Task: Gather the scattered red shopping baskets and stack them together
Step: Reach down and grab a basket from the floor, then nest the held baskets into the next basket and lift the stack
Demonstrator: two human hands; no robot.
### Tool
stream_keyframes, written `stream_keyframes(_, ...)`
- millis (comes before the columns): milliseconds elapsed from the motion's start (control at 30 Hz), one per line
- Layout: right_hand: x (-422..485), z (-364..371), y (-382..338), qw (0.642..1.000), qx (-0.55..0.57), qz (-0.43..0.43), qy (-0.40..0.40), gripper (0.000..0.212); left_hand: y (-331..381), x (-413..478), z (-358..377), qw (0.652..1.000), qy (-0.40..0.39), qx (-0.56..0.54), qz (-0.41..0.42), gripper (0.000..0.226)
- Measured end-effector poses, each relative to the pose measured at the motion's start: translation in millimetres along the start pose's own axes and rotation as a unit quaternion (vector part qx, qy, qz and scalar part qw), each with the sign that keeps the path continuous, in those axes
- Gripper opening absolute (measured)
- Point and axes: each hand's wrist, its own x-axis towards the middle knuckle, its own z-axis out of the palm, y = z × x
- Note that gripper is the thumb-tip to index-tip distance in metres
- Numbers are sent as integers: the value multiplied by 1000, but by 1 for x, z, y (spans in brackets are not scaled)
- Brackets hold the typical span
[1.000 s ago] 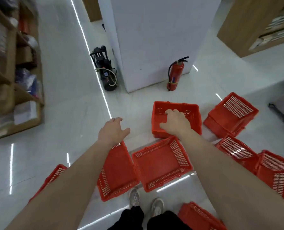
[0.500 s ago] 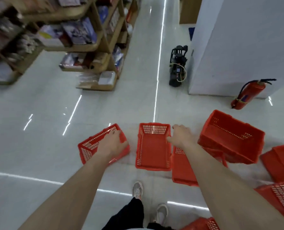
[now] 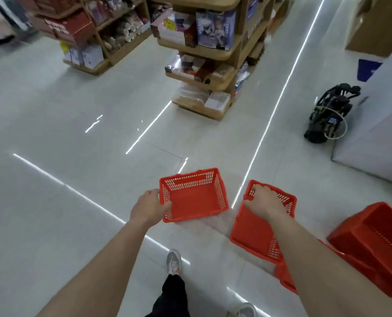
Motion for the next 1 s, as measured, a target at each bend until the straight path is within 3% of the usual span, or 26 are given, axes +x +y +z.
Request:
stream_keyframes(233, 79, 53, -92, 997, 67, 25, -15, 69, -78, 102, -9, 998, -55, -1, -22, 80)
stream_keyframes(400, 166, 101, -107, 996, 79, 30, -15, 68, -108, 182, 28, 996, -74, -4, -38, 81)
stream_keyframes(567, 270, 176, -73, 995, 86, 54, 0, 74, -129, 265, 113, 994, -51, -51, -79, 79)
stream_keyframes(767, 394, 294, -6, 995, 57, 79, -21, 78, -179, 365, 246, 991, -37, -40, -124, 82)
stream_keyframes(1000, 494, 409, 48, 996, 54, 66, 11, 73, -226, 437, 379, 986, 30, -28, -161, 70)
